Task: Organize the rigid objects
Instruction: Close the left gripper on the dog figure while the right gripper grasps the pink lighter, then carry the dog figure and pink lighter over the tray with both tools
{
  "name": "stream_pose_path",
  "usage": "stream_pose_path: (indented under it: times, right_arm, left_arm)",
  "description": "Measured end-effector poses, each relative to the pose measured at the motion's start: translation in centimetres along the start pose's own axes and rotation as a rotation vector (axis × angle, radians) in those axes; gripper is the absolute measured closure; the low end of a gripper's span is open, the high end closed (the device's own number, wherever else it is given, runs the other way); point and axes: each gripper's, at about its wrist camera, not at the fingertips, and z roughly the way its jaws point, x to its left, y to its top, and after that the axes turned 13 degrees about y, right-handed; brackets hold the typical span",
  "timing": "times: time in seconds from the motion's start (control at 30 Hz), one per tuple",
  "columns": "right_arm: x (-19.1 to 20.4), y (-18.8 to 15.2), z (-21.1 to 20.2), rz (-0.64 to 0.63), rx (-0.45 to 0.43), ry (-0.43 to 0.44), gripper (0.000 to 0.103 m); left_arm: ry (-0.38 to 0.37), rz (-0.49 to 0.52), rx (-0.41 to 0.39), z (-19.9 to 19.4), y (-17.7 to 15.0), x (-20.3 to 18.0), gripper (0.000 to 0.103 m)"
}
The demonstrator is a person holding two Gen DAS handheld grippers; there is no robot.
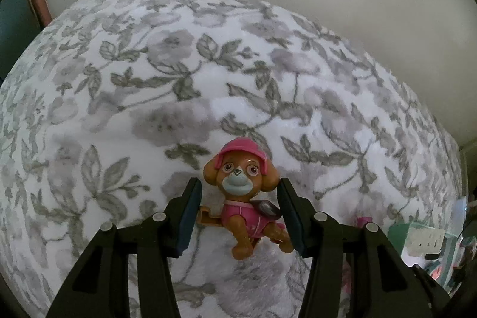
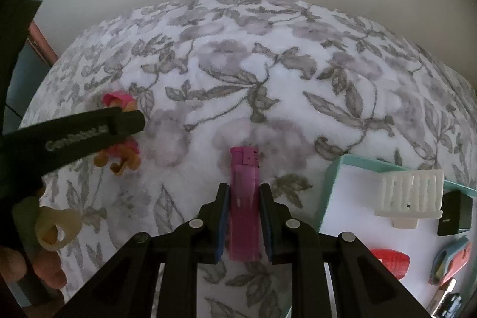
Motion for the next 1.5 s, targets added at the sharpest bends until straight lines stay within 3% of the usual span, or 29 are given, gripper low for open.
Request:
stream_pose_path:
  times: [0.47, 0.8, 1.5]
  right_arm:
    - [-0.2, 1.7, -4.6, 0.038, -0.104, 0.04, 0.082]
    - [-0.8, 0.9, -6.8, 0.063, -0.095, 0.003, 0.082]
    - [-2.3, -3.3, -19.1, 0.137, -0.21, -0.039, 0.082]
  left_arm:
    - [-0.042, -0.029, -0.099, -5.0, 1.6, 1.2, 0.049]
    - [-0.045, -0.028, -0.149, -9.1, 1.5, 2.1, 0.049]
    - [-0.078, 0.005, -0.214, -18.0, -3.2, 2.0, 0.049]
